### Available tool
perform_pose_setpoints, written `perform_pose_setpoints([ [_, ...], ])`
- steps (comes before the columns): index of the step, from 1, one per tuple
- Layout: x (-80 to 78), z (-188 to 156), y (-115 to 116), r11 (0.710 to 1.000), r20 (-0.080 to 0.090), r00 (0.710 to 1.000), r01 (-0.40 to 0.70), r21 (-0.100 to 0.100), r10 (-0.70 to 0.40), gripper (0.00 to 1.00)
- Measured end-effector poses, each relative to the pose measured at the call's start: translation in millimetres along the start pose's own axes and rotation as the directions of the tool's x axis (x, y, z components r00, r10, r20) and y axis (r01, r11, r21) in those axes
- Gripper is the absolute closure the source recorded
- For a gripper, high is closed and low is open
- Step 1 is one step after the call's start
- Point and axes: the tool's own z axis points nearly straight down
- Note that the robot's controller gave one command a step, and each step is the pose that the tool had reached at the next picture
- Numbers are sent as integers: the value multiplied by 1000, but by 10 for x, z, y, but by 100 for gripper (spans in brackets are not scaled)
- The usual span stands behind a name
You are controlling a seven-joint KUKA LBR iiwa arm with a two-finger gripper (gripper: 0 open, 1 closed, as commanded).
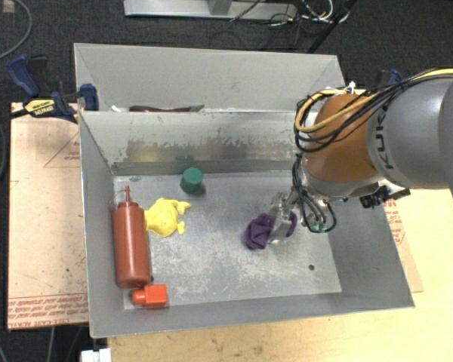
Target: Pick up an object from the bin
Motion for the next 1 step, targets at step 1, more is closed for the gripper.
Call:
perform_pose_setpoints([
  [1, 13, -368, 383, 977, 3, 977, 215, -1, -215, 100],
])
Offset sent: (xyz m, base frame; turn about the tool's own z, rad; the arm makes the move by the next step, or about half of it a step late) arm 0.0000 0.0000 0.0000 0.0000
